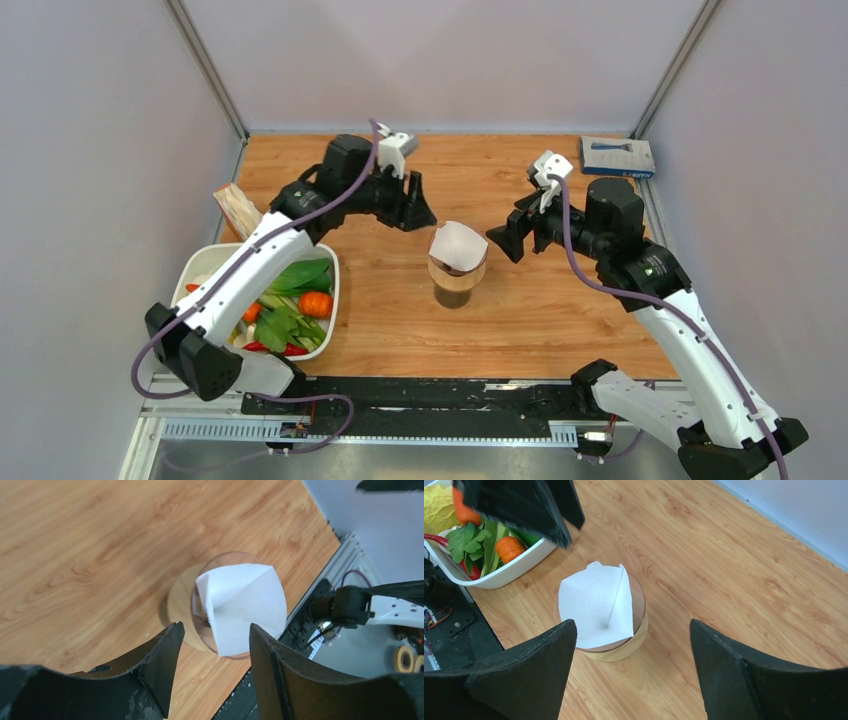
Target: Place the coffee filter in the dripper
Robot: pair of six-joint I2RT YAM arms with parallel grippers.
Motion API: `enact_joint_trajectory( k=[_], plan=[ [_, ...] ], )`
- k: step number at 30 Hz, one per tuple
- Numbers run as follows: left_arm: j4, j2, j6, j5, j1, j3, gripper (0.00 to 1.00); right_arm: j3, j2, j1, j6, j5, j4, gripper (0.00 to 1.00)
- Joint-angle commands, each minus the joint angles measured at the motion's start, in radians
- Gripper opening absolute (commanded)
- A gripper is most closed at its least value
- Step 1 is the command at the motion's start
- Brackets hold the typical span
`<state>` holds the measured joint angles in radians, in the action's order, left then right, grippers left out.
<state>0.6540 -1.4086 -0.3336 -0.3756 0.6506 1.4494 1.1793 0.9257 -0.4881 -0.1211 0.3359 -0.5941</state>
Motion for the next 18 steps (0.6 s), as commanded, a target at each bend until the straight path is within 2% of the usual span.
enact_joint_trajectory(
  k=[1, 5, 8, 11, 15, 18],
  plan=[
    [-0.166, 0.153, 0.012, -0.191, -0.108, -0.056, 0.60, 0.042, 0.011, 0.026, -0.044, 0.149, -0.010, 0.81],
    [-0.271, 0.188, 0.026, -0.352, -0.122, -0.147, 0.47, 0.047, 0.058, 0.035, -0.042, 0.249, -0.013, 0.65],
    [-0.314, 0.168, -0.023, -0.411, -0.123, -0.179, 0.27, 0.048, 0.089, 0.041, -0.041, 0.303, -0.011, 0.56],
    [-0.383, 0.146, -0.076, -0.438, -0.122, -0.218, 0.15, 0.028, 0.107, 0.041, -0.041, 0.329, -0.002, 0.49],
    [-0.395, 0.108, -0.110, -0.436, -0.110, -0.232, 0.06, -0.012, 0.129, 0.042, -0.044, 0.362, -0.001, 0.42],
    [-0.371, 0.085, -0.097, -0.417, -0.095, -0.238, 0.05, -0.030, 0.149, 0.041, -0.050, 0.367, -0.003, 0.40]
  ],
)
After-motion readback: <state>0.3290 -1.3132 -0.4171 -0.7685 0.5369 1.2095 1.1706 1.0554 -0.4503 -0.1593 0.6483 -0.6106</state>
